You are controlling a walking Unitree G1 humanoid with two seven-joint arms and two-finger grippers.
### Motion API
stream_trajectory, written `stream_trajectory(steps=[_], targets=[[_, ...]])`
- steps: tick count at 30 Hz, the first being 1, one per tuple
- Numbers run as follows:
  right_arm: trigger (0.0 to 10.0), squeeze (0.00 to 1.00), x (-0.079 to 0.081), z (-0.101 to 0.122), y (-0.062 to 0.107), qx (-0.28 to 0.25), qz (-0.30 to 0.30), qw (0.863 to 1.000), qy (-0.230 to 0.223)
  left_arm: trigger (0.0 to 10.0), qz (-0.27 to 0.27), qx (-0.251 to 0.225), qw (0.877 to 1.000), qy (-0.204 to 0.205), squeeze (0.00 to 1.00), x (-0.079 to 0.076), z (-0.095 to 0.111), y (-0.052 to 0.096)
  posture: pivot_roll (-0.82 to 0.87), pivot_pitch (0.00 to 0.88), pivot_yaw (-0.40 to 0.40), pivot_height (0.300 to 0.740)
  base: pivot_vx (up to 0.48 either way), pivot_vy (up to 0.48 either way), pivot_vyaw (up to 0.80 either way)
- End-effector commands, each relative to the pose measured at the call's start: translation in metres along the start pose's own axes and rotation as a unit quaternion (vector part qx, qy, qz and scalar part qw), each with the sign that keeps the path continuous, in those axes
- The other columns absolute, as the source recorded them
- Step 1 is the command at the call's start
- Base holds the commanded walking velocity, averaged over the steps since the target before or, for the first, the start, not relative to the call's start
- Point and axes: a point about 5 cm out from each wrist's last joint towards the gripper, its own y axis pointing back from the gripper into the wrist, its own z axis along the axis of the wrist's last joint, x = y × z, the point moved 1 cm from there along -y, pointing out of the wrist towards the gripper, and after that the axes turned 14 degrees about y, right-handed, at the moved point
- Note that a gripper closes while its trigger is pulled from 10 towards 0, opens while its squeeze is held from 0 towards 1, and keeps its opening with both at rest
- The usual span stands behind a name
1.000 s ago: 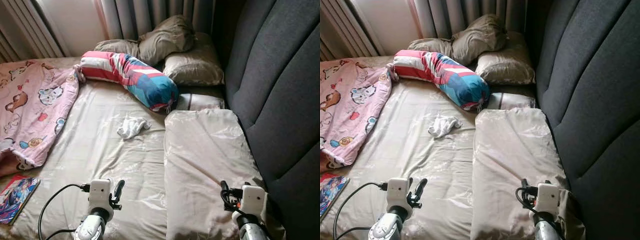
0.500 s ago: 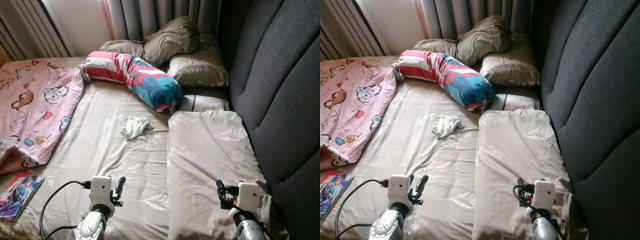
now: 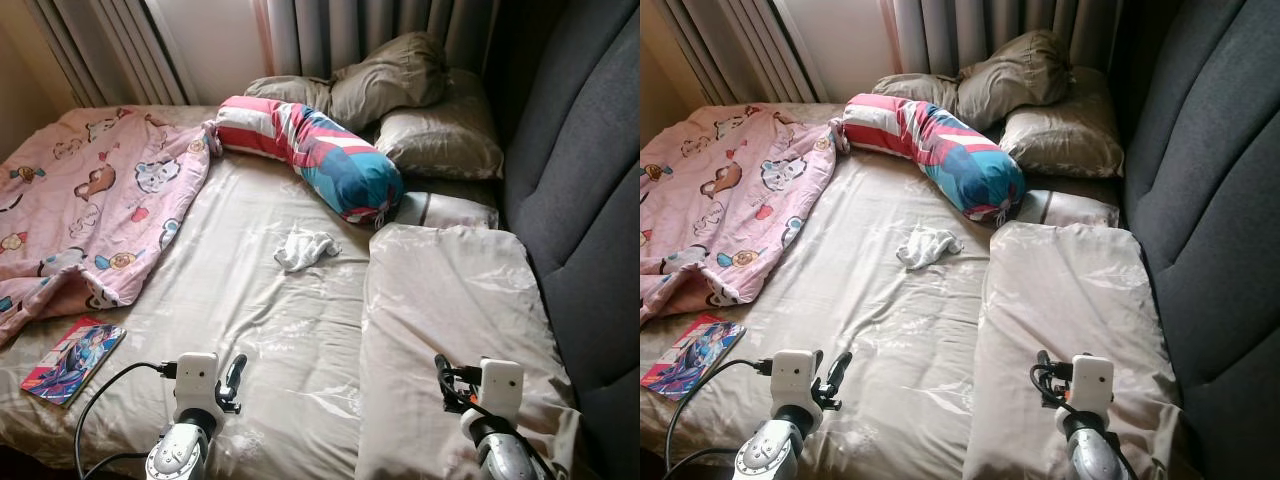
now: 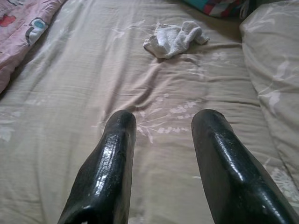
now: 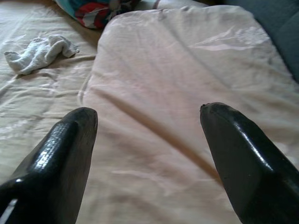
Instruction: Clean up the room
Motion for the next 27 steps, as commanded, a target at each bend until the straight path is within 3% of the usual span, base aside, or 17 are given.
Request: stream_trajectory(steps=[1, 10, 27], targets=[[10.0, 0.0, 0.0051, -0.0078, 0.0036, 0.018, 0.007, 1.0, 0.001, 10.0, 0.006, 0.007, 1.0, 0.004, 0.0, 0.0044, -0.0021, 0.0038, -0.01, 0.24, 0.065, 0.74, 0.0, 0.292, 0.0], [10.0, 0.0, 0.0058, -0.0082, 0.0028, 0.019, 0.009, 1.0, 0.002, 10.0, 0.007, 0.007, 1.0, 0.004, 0.0, 0.0051, -0.0022, 0.0039, -0.01, 0.243, 0.063, 0.74, 0.0, 0.299, 0.68], [10.0, 0.0, 0.0062, -0.0072, 0.0002, 0.023, 0.005, 1.0, -0.013, 10.0, 0.008, 0.007, 1.0, 0.006, 0.0, 0.004, -0.0015, 0.0036, -0.01, 0.243, 0.06, 0.74, -0.042, 0.308, 0.0]])
